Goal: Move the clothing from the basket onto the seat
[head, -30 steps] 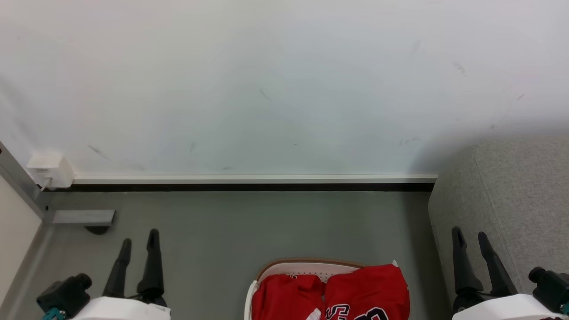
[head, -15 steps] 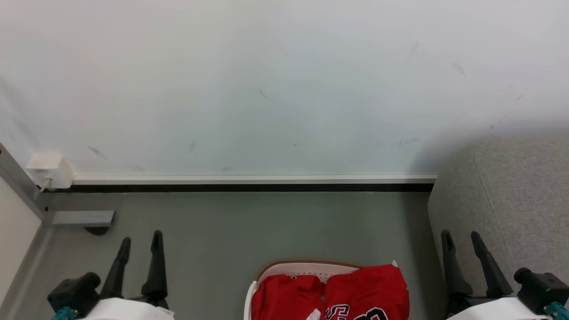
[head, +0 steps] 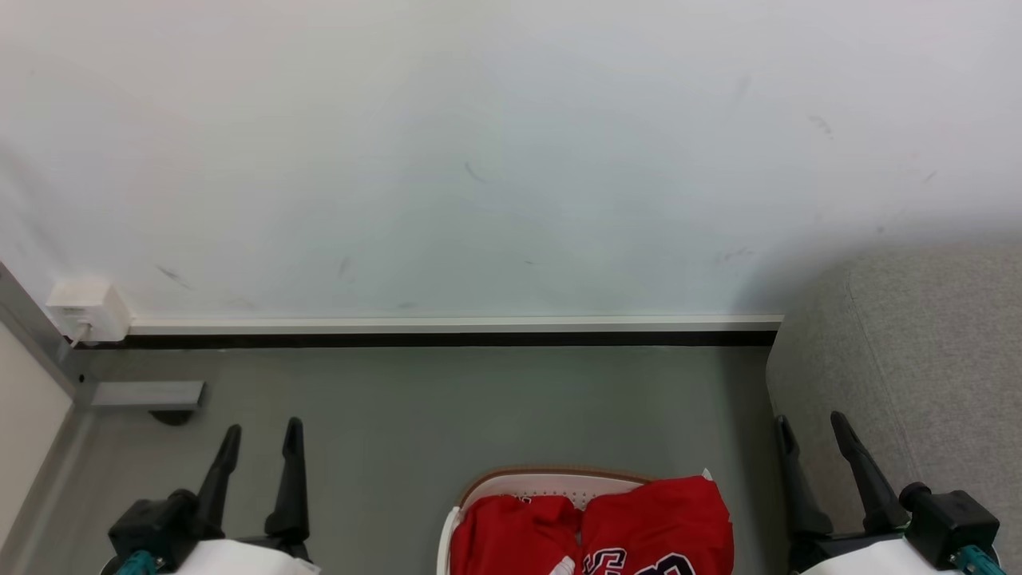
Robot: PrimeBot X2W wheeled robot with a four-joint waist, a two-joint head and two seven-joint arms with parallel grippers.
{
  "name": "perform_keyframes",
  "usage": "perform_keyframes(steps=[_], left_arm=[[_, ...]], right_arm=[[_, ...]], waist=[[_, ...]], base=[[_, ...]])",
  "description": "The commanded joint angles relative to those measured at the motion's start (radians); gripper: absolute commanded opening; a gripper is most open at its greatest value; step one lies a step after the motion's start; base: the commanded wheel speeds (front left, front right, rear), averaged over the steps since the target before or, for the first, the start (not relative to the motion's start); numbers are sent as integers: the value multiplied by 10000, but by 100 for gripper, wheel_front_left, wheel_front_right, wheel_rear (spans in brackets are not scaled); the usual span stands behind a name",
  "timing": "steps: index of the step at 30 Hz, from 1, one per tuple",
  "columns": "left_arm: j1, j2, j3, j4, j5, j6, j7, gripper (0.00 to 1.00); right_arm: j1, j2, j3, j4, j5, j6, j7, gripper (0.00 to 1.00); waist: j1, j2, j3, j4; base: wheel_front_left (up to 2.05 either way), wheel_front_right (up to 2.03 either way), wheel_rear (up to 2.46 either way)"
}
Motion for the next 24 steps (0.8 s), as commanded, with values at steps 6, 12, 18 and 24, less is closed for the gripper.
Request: perform_keyframes(steps=[6, 12, 18, 24], left_arm=[[58, 55, -38, -65, 685, 33, -206, 100], [62, 39, -31, -63, 1143, 38, -322, 100], [87, 19, -3, -46, 1586, 36, -439, 100], [129, -12, 14, 8, 1926, -5, -524, 100]], right_arm=[[-173, -98, 55, -107, -584, -17, -205, 100], [-176, -101, 141, -109, -995, -18, -325, 100], [-176, -102, 216, -124, -1335, -19, -441, 100], [-176, -102, 243, -113, -1618, -20, -531, 100]], waist=[[0, -1, -11, -19], [0, -1, -21, -25], [0, -1, -23, -36], [0, -1, -42, -64]], base=[[0, 0, 0], [0, 0, 0], [0, 0, 0], [0, 0, 0]])
